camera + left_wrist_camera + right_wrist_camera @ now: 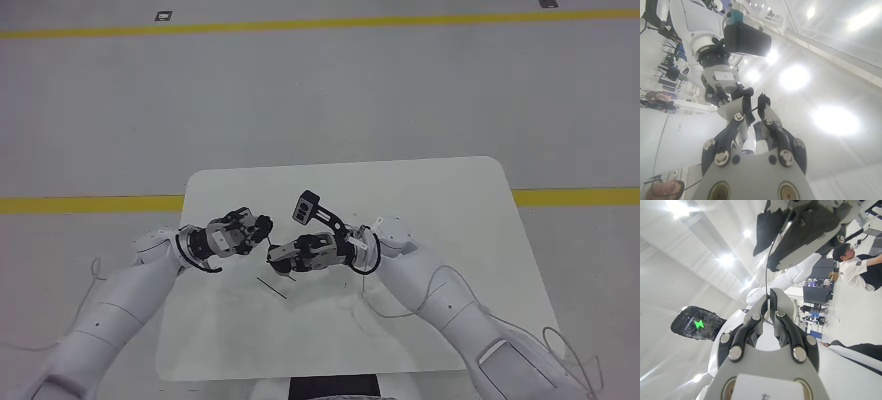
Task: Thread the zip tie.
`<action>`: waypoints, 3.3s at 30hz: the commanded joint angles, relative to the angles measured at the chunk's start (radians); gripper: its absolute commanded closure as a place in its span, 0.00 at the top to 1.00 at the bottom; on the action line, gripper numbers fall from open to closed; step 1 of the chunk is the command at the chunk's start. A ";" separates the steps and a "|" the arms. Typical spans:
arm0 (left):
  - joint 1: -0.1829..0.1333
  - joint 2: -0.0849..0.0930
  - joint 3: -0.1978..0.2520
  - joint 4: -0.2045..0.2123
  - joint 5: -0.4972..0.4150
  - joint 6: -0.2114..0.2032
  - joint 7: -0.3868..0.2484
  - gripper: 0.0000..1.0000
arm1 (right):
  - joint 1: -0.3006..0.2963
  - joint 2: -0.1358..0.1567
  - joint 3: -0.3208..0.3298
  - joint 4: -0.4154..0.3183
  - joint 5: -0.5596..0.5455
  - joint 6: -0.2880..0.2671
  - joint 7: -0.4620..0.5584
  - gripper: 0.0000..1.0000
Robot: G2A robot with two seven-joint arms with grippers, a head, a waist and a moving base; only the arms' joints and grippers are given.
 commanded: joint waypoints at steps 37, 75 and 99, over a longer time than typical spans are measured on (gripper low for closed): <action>-0.023 0.029 0.059 -0.009 -0.049 -0.047 0.000 0.02 | -0.016 -0.011 0.028 0.023 -0.002 0.012 0.000 0.00; -0.030 0.064 0.037 0.004 0.016 -0.185 0.001 0.00 | -0.040 0.001 0.089 0.009 -0.060 0.003 -0.031 1.00; 0.017 0.070 -0.026 -0.035 0.124 -0.338 0.134 0.00 | -0.024 0.031 0.105 -0.042 -0.315 0.074 -0.179 1.00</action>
